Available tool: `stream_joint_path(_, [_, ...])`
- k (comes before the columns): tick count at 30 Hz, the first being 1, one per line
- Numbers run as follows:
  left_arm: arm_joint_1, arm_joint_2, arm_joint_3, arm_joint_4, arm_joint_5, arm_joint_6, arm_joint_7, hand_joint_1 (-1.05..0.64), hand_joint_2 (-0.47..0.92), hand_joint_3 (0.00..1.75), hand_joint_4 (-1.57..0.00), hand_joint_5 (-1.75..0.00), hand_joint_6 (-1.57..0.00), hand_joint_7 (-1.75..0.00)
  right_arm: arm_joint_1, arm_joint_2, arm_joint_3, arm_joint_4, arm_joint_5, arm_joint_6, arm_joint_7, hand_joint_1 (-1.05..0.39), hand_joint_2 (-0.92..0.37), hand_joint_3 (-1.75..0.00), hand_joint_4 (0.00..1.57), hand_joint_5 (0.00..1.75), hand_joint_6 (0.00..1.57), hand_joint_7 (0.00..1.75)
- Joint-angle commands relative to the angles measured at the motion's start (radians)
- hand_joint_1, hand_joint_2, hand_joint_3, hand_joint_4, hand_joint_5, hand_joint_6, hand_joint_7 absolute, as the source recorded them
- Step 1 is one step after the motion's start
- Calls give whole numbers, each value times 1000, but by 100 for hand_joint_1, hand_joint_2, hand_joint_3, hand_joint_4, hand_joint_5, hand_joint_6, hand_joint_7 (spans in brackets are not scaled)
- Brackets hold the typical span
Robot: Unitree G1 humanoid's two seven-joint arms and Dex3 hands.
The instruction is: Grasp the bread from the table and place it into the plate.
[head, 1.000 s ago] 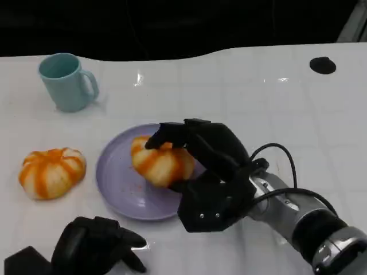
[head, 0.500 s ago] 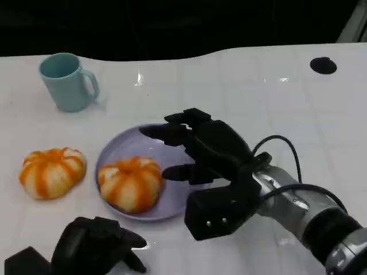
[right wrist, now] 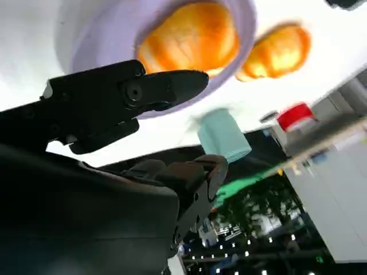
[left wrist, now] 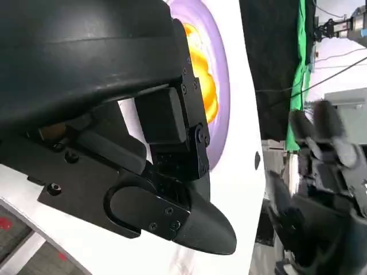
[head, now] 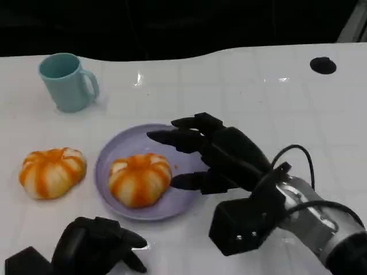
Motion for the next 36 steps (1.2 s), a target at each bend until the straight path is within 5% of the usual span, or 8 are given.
stream_joint_path(1, [17, 11, 0, -23, 14, 5, 29, -105, 91, 1, -149, -70, -157, -24, 120, -35, -71, -135, 165, -55, 89, -45, -92, -22, 19, 66, 49, 5])
stream_joint_path(11, [-5, 9, 1, -3, 17, -2, 26, -105, 92, 1, -148, -70, -157, -24, 306, -68, -176, -179, 412, -248, 209, -27, -92, -17, 46, 88, 75, 20])
stream_joint_path(14, [-6, 8, 1, -7, 16, 6, 27, -105, 91, 1, -148, -70, -157, -23, 369, -52, -198, -199, 546, -262, 275, -22, -69, -67, 54, 101, 71, 48])
stream_joint_path(21, [-4, 6, -1, -13, 14, 13, 26, -105, 91, 0, -148, -70, -157, -24, 463, -38, -256, -250, 645, -313, 340, -13, -41, -136, 81, 136, 87, 106])
stream_joint_path(28, [3, 10, 1, -22, 11, 20, 21, -105, 91, 0, -147, -70, -157, -24, 574, -27, -297, -325, 667, -295, 361, -12, -33, -150, 88, 171, 81, 146])
stream_joint_path(36, [10, 18, 5, -16, 5, 8, 7, -105, 91, 0, -148, -70, -157, -24, 622, 14, -326, -280, 681, -331, 376, -17, -32, -150, 93, 175, 72, 168])
